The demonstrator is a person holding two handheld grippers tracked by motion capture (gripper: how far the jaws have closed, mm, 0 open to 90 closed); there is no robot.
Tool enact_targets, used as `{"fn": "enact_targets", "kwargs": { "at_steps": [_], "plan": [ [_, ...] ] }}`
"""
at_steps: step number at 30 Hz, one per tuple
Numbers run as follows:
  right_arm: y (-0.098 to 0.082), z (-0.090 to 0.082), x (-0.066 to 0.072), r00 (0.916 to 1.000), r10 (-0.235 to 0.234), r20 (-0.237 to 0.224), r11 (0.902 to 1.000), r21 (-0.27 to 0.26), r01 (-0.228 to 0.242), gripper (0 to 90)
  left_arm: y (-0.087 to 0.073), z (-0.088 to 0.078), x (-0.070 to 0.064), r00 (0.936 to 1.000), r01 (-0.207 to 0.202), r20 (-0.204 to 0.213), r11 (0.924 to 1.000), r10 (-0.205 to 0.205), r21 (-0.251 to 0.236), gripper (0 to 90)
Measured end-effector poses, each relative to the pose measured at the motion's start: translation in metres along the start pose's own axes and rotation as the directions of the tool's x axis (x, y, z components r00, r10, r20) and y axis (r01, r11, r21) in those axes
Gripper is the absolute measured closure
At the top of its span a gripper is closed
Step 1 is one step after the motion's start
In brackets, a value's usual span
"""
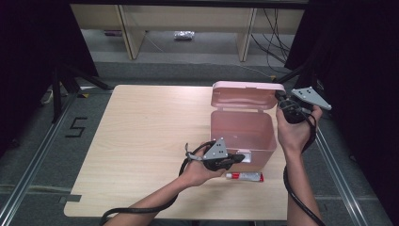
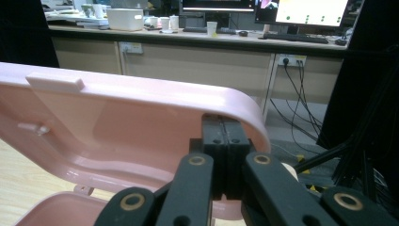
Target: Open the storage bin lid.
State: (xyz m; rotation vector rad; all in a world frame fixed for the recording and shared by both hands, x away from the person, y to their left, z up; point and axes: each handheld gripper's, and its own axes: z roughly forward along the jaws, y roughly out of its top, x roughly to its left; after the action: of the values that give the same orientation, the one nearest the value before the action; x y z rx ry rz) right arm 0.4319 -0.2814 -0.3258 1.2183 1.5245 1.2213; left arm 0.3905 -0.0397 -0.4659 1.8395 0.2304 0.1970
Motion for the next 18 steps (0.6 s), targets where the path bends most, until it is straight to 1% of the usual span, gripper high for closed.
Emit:
{"fn": "enact_targets", "kwargs": {
  "at_steps": [1, 2, 4, 6, 7, 8, 9, 11, 13, 15, 18],
  "plan": [
    [0.0, 0.0, 0.001, 1.0, 0.008, 0.006, 1.0, 0.002, -0.008, 90.0, 0.0, 0.0, 0.0, 1.0, -0.001, 0.0, 1.0, 0.001, -0.001, 89.8],
    [0.001, 0.002, 0.0, 1.0, -0.003, 0.005, 1.0, -0.006, 0.003, 90.0, 0.0, 0.0, 0.0, 1.0, 0.0, 0.0, 1.0, 0.0, -0.001, 89.8],
    [0.002, 0.003, 0.0, 0.9999, 0.003, 0.011, 1.0, 0.0, -0.003, 90.0, 0.0, 0.0, 0.0, 1.0, -0.001, 0.0, 1.0, 0.001, -0.001, 89.7],
    [0.002, 0.003, -0.001, 1.0, -0.005, 0.008, 1.0, -0.002, 0.005, 90.0, 0.0, 0.0, 0.0, 1.0, -0.001, 0.0, 1.0, 0.001, -0.001, 89.8],
    [0.003, 0.005, 0.0, 0.9999, 0.008, 0.011, 1.0, -0.003, -0.008, 90.0, 0.0, 0.0, 0.0, 1.0, -0.001, 0.0, 1.0, 0.001, 0.0, 89.8],
    [0.003, 0.005, 0.0, 0.9999, 0.005, 0.01, 1.0, 0.003, -0.005, 90.0, 0.0, 0.0, 0.0, 1.0, -0.002, 0.0, 1.0, 0.002, 0.0, 89.8],
    [0.004, 0.006, -0.001, 0.9999, -0.002, 0.01, 1.0, -0.002, 0.002, 90.0, 0.0, 0.0, 0.0, 1.0, -0.002, 0.0, 1.0, 0.002, 0.001, 89.8],
    [0.004, 0.007, -0.001, 0.9999, -0.001, 0.013, 1.0, -0.007, 0.001, 90.0, 0.0, 0.0, 0.0, 1.0, -0.002, 0.001, 1.0, 0.002, 0.001, 89.8],
    [0.005, 0.009, 0.0, 0.9998, 0.011, 0.016, 0.9999, -0.001, -0.011, 90.0, 0.0, 0.0, 0.0, 1.0, -0.002, 0.0, 1.0, 0.002, 0.001, 89.8],
    [0.006, 0.012, -0.002, 0.9998, -0.006, 0.017, 0.9999, -0.01, 0.006, 90.0, 0.0, 0.0, 0.0, 1.0, -0.001, 0.0, 1.0, 0.001, 0.0, 89.8],
    [0.007, 0.014, -0.001, 0.9998, 0.002, 0.021, 1.0, -0.006, -0.002, 90.0, 0.0, 0.0, 0.0, 1.0, -0.001, -0.001, 1.0, 0.001, -0.001, 89.8]
  ]
}}
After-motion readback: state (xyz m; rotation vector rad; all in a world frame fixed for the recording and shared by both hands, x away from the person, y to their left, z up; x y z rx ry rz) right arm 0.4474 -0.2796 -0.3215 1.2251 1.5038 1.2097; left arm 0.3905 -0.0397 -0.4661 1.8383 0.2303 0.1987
